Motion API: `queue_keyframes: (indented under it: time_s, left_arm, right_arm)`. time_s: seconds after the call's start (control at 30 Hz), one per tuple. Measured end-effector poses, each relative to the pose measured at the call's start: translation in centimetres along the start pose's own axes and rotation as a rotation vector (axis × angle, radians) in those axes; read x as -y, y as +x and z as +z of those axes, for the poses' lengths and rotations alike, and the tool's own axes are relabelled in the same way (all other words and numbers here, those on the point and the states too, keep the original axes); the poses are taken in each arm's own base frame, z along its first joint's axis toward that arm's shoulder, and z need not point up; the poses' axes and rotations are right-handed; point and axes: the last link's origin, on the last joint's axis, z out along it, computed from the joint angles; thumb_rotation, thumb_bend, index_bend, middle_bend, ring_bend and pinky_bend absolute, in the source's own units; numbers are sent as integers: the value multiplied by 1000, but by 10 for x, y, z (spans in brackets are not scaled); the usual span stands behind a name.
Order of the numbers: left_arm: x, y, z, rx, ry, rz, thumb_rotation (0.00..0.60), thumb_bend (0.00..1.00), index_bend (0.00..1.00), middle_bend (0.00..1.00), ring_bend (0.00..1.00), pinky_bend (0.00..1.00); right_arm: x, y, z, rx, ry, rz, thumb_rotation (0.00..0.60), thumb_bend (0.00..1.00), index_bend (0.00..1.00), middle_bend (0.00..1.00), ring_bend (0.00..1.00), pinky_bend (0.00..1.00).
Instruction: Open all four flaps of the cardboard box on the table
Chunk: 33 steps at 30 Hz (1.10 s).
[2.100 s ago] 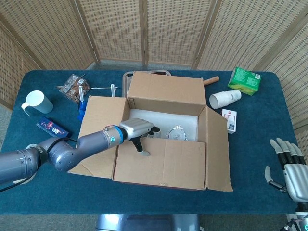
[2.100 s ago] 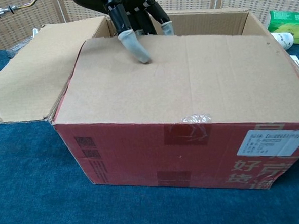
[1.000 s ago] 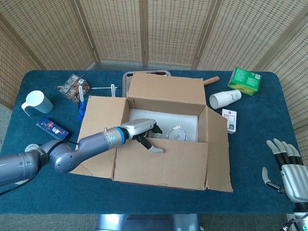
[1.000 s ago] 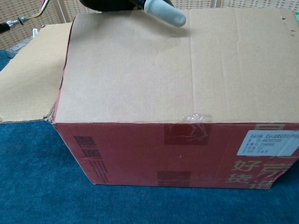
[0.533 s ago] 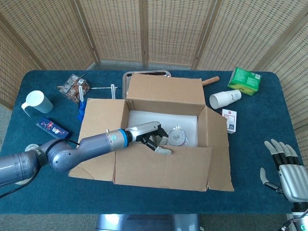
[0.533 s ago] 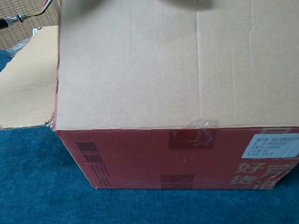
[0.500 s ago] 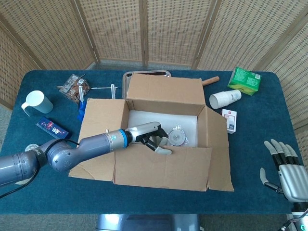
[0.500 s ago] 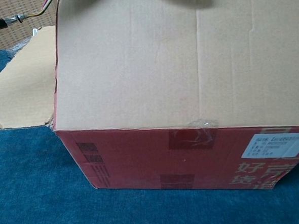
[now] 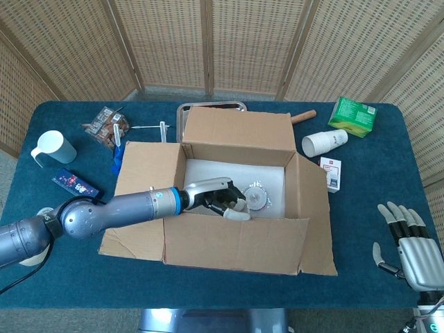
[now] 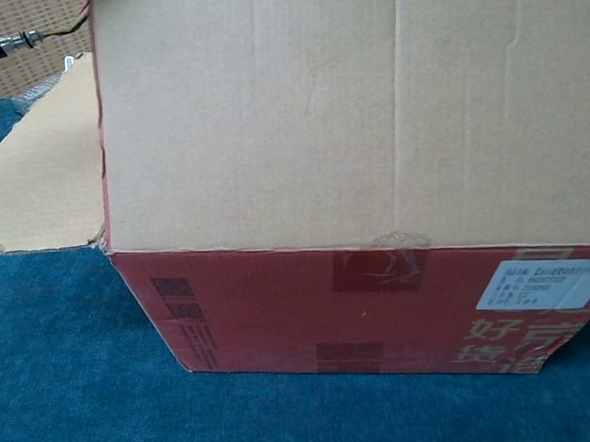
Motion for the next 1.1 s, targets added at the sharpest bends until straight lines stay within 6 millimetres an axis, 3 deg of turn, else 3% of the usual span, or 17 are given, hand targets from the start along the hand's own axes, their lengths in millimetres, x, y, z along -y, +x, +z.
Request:
queue_keyframes:
  time_s: [0.3, 1.1]
  left_arm:
    - [1, 3, -6, 49, -55, -89, 423, 0, 712, 566, 506, 499]
    - [9, -22, -3, 226, -126, -198, 410, 0, 693, 563, 506, 518]
  right_arm:
    - [1, -1, 0, 3, 3, -3, 269, 546, 0, 0, 0, 0]
    - [2, -2, 0, 6, 5, -7, 269, 547, 0, 0, 0, 0]
